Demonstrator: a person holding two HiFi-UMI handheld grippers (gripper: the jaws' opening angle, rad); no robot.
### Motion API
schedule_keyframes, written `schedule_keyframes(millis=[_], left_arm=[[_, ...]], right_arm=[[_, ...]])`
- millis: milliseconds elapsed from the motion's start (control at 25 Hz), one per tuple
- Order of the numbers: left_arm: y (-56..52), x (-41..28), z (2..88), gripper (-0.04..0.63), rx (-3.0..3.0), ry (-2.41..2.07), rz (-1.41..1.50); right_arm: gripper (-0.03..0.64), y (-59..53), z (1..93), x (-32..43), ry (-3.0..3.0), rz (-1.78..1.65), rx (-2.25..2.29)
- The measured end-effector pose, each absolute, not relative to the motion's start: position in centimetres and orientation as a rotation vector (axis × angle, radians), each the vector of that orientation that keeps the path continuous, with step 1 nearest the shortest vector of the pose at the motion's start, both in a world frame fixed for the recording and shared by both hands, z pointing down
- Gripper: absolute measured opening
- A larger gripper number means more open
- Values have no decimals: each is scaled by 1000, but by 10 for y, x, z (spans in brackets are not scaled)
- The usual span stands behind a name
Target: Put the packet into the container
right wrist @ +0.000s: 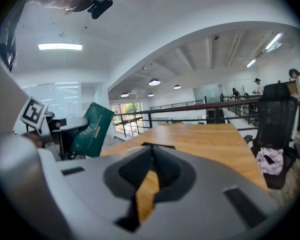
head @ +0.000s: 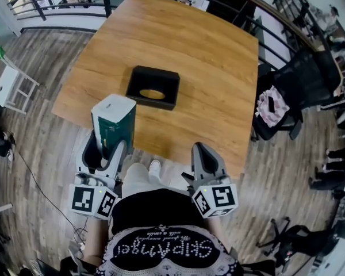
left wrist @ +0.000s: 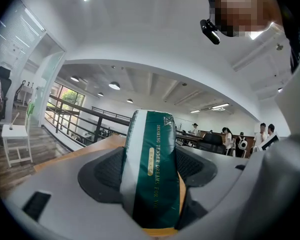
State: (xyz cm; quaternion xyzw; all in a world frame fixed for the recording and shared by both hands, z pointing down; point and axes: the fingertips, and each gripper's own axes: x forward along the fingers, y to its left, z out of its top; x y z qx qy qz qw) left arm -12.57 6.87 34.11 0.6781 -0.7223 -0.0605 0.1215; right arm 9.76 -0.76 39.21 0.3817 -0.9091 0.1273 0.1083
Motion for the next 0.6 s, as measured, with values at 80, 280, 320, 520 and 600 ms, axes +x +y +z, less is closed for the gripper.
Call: schedule_keyframes(millis=[80, 280, 320, 520, 600], left_arm=[[71, -125, 340, 347, 1976, -2113, -177], [45, -125, 340, 347, 1974, -2102, -154], [41, -125, 341, 347, 1974, -2100, -153], [28, -129, 341, 347, 1991, -2079, -147], [21, -134, 340, 347, 2000, -2070, -148]], right_arm=[[38, -6, 393, 99, -2674, 381, 1123], [38, -29, 395, 101, -2663, 409, 1126], [38, -32, 395, 102, -2660, 412, 1129], [38, -42, 395, 101, -2646, 419, 1164], [37, -47, 395, 97, -2640, 422, 1179]])
